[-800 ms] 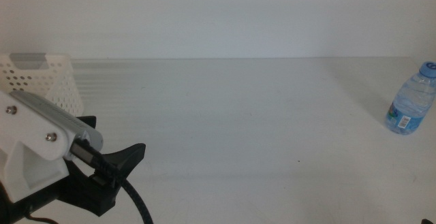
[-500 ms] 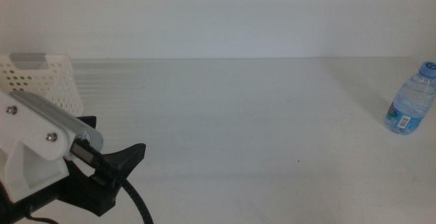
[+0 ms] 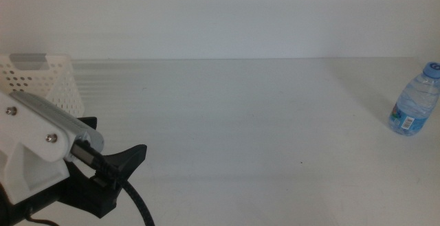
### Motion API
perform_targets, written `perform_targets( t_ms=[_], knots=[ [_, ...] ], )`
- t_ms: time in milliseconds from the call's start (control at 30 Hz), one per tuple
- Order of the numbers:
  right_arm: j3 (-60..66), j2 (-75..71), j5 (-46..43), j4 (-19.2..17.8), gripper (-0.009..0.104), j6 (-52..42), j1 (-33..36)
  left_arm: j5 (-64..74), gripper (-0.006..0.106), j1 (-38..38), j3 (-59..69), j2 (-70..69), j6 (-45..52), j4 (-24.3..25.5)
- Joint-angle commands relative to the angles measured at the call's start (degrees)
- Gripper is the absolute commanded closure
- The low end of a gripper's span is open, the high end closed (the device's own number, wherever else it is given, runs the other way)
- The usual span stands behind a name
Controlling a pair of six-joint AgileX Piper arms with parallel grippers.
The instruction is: Use arms to grab the bottles and put them into the dustbin to the left of the table.
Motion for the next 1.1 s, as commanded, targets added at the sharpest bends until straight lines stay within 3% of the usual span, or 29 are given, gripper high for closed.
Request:
perform_targets(
  t_ms=[0, 200, 567, 833, 1067],
  knots=[
    [1.8, 0.7, -12.1, -3.9, 0.018, 5.2, -0.3, -4.3, 0.010, -0.3, -1.7, -0.3, -0.9, -0.8],
    [13.4, 0.7, -30.3, -3.9, 0.018, 6.4, -0.3, -4.3, 0.010, -0.3, -1.7, -0.3, -0.9, -0.8],
    [14.1, 4.9, -33.3, -0.8, 0.018, 1.4, -0.4, -4.3, 0.010, -0.3, -1.7, -0.3, -0.9, -0.8],
    [14.1, 23.1, -51.0, 2.7, 0.018, 3.4, -0.3, -4.3, 0.010, -0.3, -1.7, -0.3, -0.9, -0.8],
    [14.1, 33.3, -61.8, 2.7, 0.018, 4.3, -0.3, -4.3, 0.010, -0.3, -1.7, -0.3, -0.9, -0.8]
  ],
)
